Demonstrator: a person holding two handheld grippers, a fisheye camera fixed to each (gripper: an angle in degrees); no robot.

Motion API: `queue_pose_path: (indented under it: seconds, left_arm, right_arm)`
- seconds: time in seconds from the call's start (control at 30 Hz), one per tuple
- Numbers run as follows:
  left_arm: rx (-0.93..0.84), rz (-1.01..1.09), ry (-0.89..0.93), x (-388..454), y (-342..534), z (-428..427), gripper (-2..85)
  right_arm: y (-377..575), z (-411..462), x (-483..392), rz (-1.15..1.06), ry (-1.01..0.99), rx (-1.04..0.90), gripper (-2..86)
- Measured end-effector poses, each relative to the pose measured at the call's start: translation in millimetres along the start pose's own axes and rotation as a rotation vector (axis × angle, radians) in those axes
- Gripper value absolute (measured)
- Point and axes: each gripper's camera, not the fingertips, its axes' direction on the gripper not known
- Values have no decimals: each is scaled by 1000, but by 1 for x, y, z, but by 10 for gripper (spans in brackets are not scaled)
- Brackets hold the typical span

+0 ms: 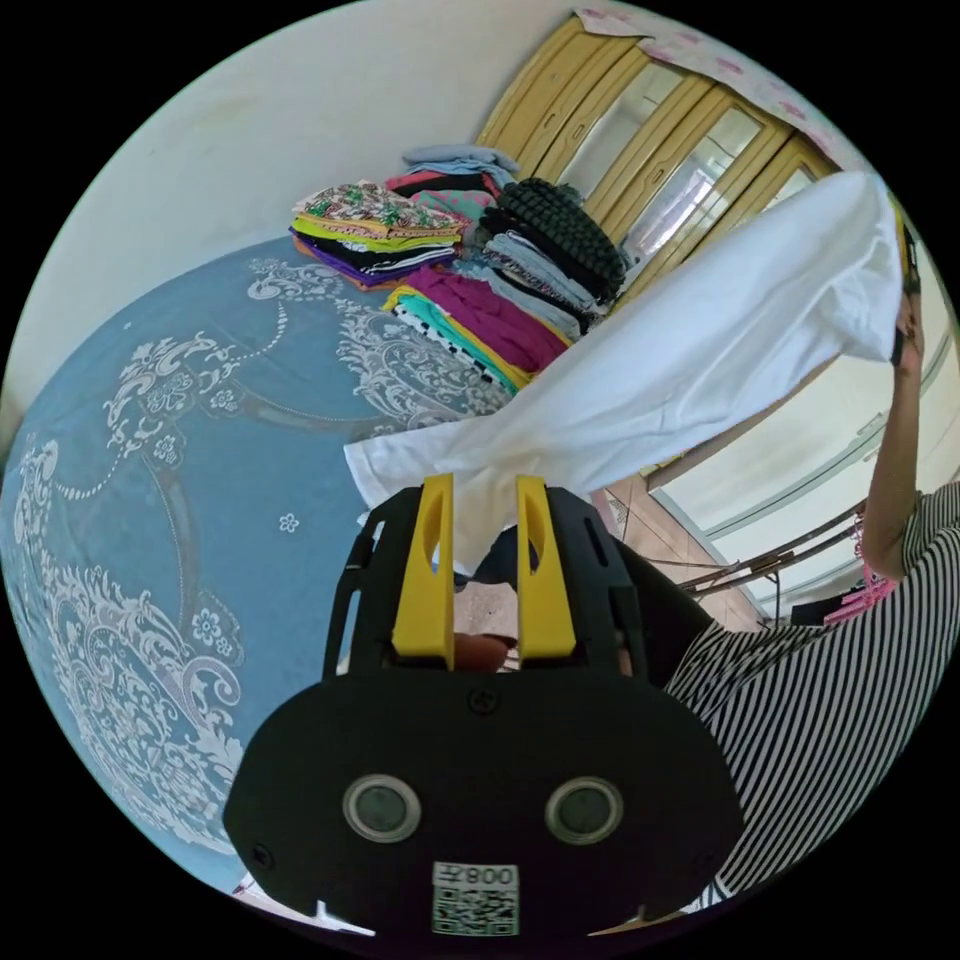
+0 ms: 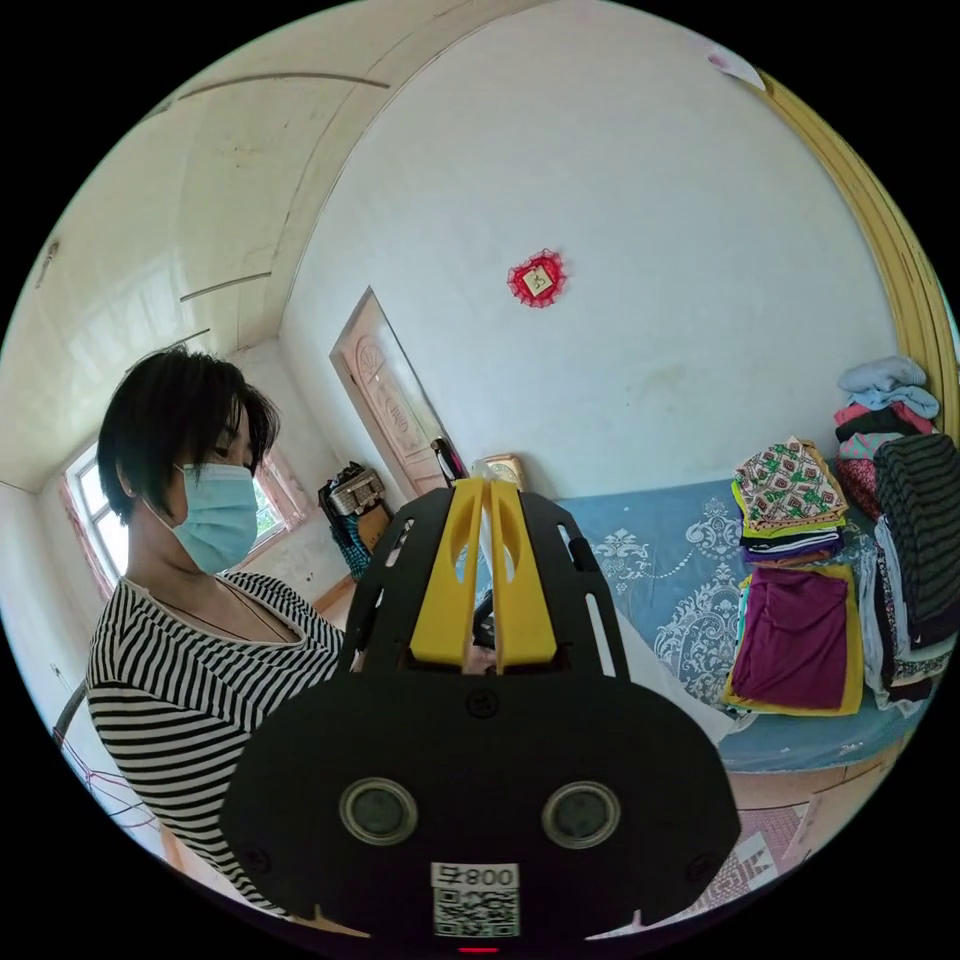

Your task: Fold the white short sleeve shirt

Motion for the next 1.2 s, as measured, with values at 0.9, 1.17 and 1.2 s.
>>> queue_pose_path:
  seconds: [0.9,1.17,1.2]
  left_arm:
    - [329,-89,-28,74,-26,-359,13]
    - [660,-38,-342,180,56,-620,11]
    - [676,-31,-369,190,63,-636,11]
  right_arm:
    - [42,-88,55,47,-58,93,7]
    - [35,-101,39,-21,-110,174,7]
    - [34,-102,37,-28,-113,181,7]
